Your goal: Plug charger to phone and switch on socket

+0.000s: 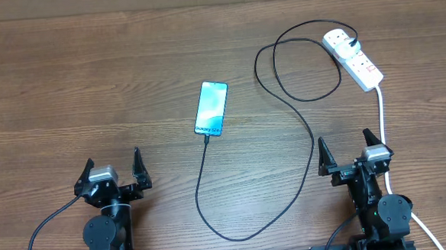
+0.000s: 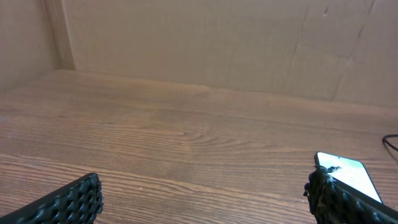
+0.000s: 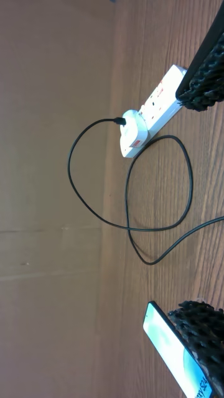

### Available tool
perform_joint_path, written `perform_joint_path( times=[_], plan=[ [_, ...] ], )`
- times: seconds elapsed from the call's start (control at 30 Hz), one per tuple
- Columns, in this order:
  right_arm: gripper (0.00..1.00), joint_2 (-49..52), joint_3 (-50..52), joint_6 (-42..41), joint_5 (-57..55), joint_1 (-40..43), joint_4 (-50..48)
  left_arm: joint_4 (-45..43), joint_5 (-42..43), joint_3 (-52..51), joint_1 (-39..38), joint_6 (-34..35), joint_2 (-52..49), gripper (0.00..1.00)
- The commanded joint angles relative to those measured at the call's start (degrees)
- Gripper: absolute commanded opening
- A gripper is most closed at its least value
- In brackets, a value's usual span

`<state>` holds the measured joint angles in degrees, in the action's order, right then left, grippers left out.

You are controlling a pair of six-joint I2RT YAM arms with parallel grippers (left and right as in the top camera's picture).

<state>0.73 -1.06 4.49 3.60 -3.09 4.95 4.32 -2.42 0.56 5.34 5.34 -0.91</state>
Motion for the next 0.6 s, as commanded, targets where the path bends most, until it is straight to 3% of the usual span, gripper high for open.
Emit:
perform_joint_path(
  times=[0.0,0.57],
  plan=[
    [1.0,-0.57,0.57,-0.13,-0.5,-0.33,-0.31,-0.07,-0.17,-0.28,0.42,-3.72,0.74,1.0],
    [1.0,-0.57,0.57,-0.13,-0.5,-0.33,-0.31,0.0,0.52,-0.28,0.42,-5.55,0.7,1.0]
  ],
)
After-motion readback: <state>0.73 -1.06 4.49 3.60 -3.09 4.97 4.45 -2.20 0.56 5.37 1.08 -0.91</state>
